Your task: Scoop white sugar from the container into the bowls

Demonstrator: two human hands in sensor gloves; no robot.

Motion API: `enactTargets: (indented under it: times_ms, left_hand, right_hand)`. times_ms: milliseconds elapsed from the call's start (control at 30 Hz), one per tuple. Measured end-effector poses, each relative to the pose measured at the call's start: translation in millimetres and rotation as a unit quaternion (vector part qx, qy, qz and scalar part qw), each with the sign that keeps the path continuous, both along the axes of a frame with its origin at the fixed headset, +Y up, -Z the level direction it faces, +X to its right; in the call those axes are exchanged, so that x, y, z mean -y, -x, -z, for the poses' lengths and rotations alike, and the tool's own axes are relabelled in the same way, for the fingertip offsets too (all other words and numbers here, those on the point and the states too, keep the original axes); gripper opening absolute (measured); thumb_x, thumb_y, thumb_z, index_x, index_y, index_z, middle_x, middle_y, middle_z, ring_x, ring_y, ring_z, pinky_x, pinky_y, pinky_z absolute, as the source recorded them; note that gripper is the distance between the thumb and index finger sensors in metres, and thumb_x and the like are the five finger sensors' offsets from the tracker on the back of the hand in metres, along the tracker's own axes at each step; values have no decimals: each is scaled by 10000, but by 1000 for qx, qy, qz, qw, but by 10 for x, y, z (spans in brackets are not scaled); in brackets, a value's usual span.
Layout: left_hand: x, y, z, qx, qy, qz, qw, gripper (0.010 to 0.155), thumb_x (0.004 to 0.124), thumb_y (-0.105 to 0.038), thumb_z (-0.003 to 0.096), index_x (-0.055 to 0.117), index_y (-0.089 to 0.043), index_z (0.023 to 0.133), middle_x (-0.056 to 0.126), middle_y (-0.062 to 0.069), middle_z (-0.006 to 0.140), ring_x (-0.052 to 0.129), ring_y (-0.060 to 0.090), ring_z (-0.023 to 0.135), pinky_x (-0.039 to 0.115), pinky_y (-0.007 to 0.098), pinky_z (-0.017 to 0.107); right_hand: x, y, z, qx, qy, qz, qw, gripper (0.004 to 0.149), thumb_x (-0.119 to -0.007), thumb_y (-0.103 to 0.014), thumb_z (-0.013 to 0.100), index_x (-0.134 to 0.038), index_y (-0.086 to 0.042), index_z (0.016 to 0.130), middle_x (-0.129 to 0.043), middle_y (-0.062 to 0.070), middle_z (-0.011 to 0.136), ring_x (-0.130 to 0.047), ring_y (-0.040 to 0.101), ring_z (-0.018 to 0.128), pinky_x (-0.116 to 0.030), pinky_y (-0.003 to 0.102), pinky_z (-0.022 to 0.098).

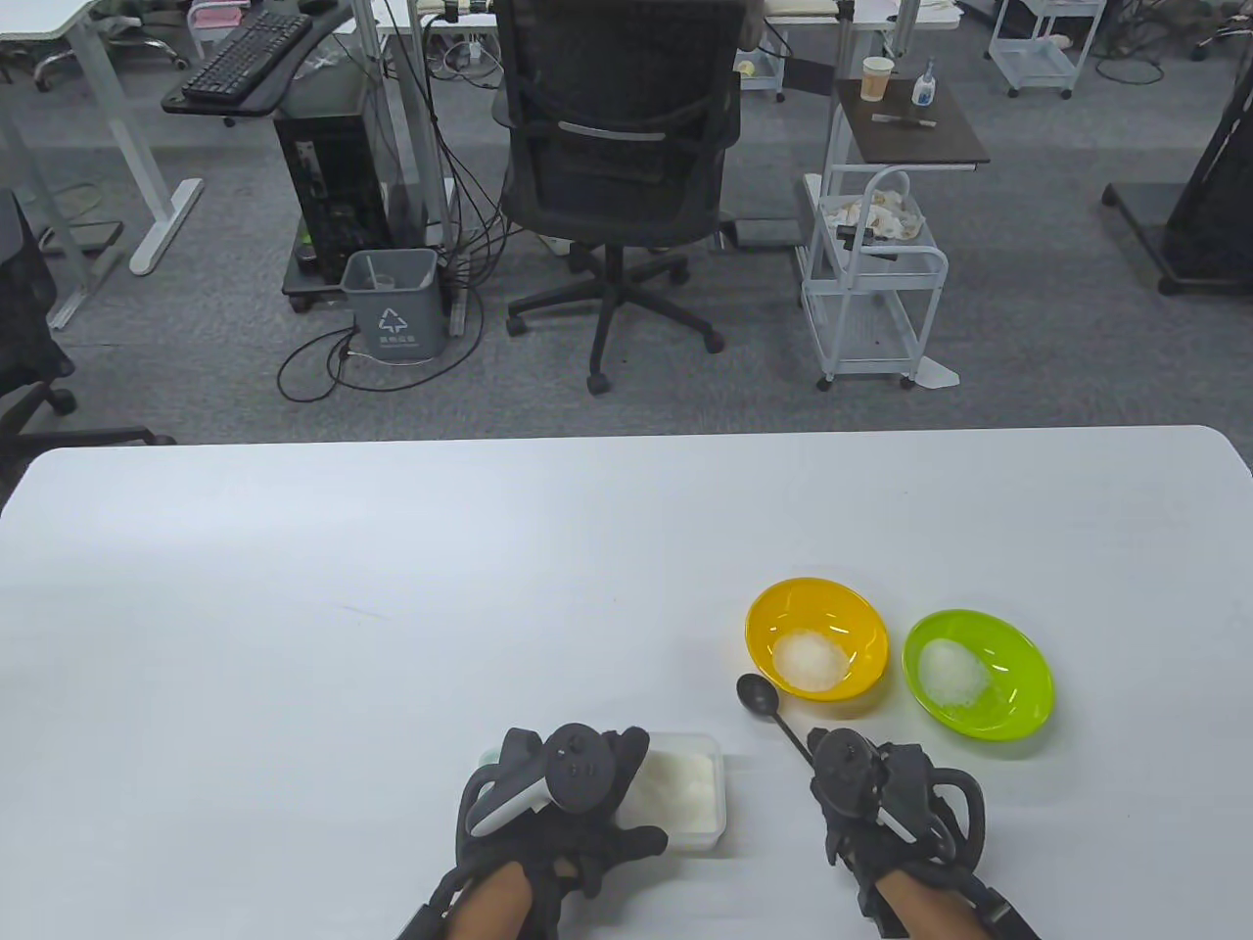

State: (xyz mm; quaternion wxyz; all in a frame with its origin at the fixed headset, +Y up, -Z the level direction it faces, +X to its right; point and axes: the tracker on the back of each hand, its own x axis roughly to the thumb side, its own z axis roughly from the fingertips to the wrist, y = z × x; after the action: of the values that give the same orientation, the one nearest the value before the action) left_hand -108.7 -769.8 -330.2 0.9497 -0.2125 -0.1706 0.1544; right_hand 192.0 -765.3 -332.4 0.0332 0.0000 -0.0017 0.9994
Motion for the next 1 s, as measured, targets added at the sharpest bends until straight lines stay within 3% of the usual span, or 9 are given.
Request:
enactTargets:
  times_ms: [167, 333, 467, 600, 767, 1000]
  left_hand:
    - [0, 0, 0, 0, 0, 0, 1000, 976, 708, -766, 336, 242, -418, 1120, 366, -26, 1237, 562, 239, 1173, 385, 559, 852]
    - [-3, 4, 0, 0, -1, 2, 1000, 976, 708, -766, 335, 243, -418, 1119, 369, -27, 1237, 560, 239, 1174, 384, 559, 852]
    - [-5, -1, 1, 1, -1, 3, 1000, 977, 709, -765, 336, 242, -417, 1120, 369, -26, 1237, 559, 241, 1174, 384, 558, 852]
    - [-4, -2, 1, 1, 0, 3, 1000, 979, 708, -766, 334, 241, -417, 1120, 369, -27, 1236, 560, 239, 1173, 383, 559, 852]
    - [-2, -5, 0, 0, 0, 2, 1000, 977, 708, -767, 333, 242, -420, 1119, 370, -27, 1237, 560, 239, 1174, 383, 559, 853]
    - [1, -6, -1, 1, 0, 2, 1000, 977, 709, -766, 334, 241, -419, 1119, 370, -25, 1236, 564, 239, 1172, 385, 556, 853]
  right_hand:
    - [-173, -17, -46, -7, -44, 3, 999, 552, -829, -448, 446, -747, -326, 977, -856, 77, 939, -940, 289, 710, -597, 542, 711]
    - [-492, 1, -135, -32, -114, 0, 993, 596, -806, -514, 446, -706, -337, 1006, -791, 82, 1004, -896, 303, 787, -570, 554, 730]
    - [-641, 26, -163, -55, -122, -1, 991, 646, -775, -561, 447, -631, -361, 1044, -691, 84, 1080, -818, 325, 880, -524, 573, 753]
    - [-657, 29, -204, -77, -125, -30, 989, 717, -759, -614, 432, -552, -375, 1075, -581, 79, 1147, -720, 348, 984, -469, 601, 773]
    - [-520, -2, -243, -93, -120, -51, 987, 795, -734, -670, 414, -438, -400, 1101, -417, 75, 1209, -536, 374, 1115, -390, 637, 791]
    - [-393, -88, -259, -86, -98, -42, 991, 845, -711, -706, 405, -327, -429, 1105, -260, 62, 1232, -341, 406, 1163, -317, 659, 796]
